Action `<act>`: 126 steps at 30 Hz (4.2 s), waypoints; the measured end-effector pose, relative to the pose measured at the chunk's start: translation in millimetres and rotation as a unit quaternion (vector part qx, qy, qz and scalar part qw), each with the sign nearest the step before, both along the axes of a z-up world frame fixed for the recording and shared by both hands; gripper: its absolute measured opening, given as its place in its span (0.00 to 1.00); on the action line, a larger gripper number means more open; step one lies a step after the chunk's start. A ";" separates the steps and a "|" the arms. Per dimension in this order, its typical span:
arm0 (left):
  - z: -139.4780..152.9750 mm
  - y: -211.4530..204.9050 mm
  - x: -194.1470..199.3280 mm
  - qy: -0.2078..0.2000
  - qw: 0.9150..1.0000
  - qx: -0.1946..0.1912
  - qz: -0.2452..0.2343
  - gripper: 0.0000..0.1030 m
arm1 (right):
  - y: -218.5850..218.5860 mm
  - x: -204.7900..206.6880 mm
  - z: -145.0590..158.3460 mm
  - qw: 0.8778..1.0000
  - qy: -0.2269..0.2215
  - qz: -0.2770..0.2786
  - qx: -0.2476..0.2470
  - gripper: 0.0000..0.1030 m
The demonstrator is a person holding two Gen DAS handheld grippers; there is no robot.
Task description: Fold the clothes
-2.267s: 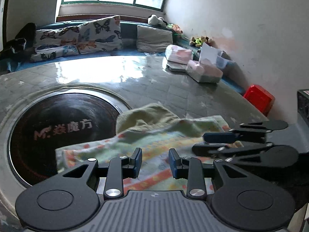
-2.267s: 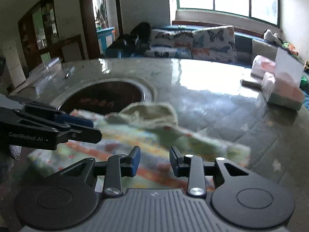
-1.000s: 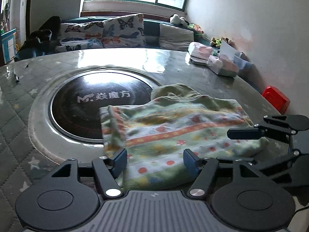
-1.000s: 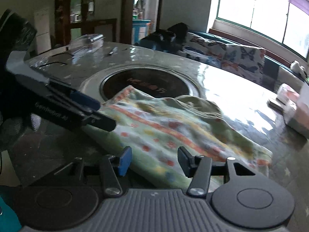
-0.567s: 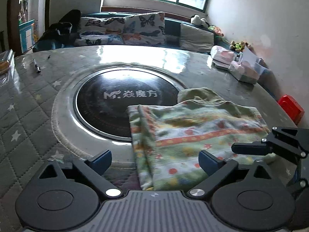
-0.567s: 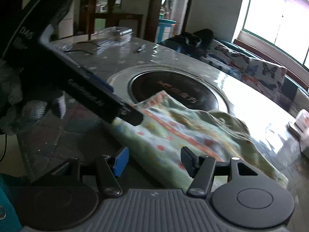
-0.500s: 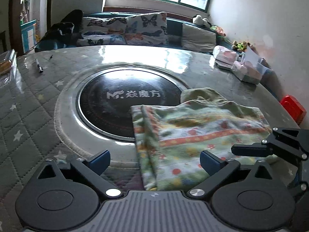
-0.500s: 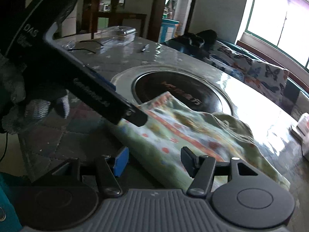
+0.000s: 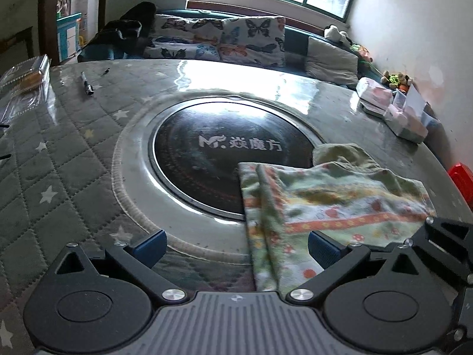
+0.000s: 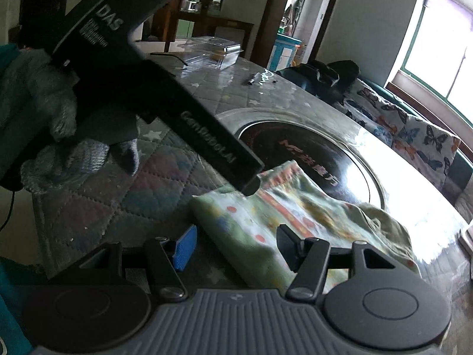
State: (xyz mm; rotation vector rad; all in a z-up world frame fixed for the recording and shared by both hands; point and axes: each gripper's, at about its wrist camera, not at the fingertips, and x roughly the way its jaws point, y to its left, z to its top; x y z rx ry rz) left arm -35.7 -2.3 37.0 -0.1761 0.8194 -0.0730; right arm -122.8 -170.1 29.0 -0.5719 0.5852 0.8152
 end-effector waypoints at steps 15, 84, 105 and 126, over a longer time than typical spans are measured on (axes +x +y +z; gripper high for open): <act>4.5 15.4 6.4 0.008 0.998 -0.052 0.023 1.00 | 23.6 -4.4 -12.8 0.999 -0.017 0.023 -0.029 0.33; -20.0 -7.2 46.7 0.080 0.976 -0.204 0.005 0.18 | -218.4 112.7 -20.6 0.904 0.060 -0.392 0.160 0.56; 9.9 -32.9 61.2 0.028 0.987 -0.149 -0.047 0.12 | -221.9 81.9 15.6 0.899 0.019 -0.385 0.210 0.10; 22.8 -164.8 141.5 0.031 0.979 -0.128 -0.154 0.11 | -318.1 91.5 52.9 0.852 -0.061 -0.483 0.194 0.10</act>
